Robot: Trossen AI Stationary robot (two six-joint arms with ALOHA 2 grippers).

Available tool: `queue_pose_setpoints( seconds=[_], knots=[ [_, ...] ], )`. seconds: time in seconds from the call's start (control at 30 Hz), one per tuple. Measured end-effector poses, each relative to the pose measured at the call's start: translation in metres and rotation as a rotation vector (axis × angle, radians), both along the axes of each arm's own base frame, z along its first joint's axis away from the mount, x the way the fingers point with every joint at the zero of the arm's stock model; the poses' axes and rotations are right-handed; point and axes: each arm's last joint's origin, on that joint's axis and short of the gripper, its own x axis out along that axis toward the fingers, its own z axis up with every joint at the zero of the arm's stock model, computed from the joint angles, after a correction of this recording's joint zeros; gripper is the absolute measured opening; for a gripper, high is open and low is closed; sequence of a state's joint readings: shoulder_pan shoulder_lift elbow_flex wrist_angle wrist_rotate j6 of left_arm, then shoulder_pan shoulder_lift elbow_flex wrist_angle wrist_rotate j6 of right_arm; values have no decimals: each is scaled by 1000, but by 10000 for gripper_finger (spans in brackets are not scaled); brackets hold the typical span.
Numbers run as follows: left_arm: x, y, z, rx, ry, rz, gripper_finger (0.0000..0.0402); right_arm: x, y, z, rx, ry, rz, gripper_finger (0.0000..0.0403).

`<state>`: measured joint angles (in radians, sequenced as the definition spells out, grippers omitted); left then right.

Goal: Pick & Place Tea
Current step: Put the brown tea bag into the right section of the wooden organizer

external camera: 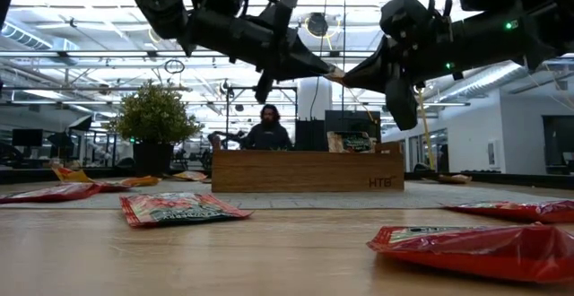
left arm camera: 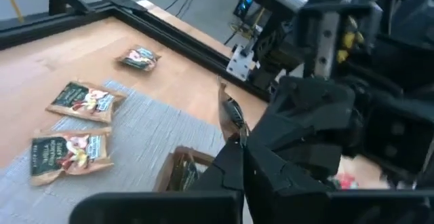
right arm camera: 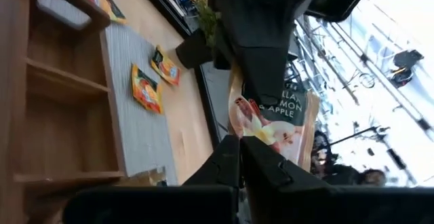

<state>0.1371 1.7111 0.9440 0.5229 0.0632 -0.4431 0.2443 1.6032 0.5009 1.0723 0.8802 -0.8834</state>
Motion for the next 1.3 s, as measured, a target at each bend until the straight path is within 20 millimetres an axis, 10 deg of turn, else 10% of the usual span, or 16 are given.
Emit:
queue_pose_setpoints(
  seconds=[0.37, 0.77, 1.3],
  knots=[
    [-36, -16, 36, 241, 184, 61, 2, -1, -3, -5, 349, -122, 58, 83],
    [-47, -65, 14, 282, 419, -59, 1, -7, -33, 28, 910, -197, 504, 162],
    [-39, -87, 33, 301, 338, -91, 0, 21, -55, 34, 999, -208, 635, 162]
  ],
)
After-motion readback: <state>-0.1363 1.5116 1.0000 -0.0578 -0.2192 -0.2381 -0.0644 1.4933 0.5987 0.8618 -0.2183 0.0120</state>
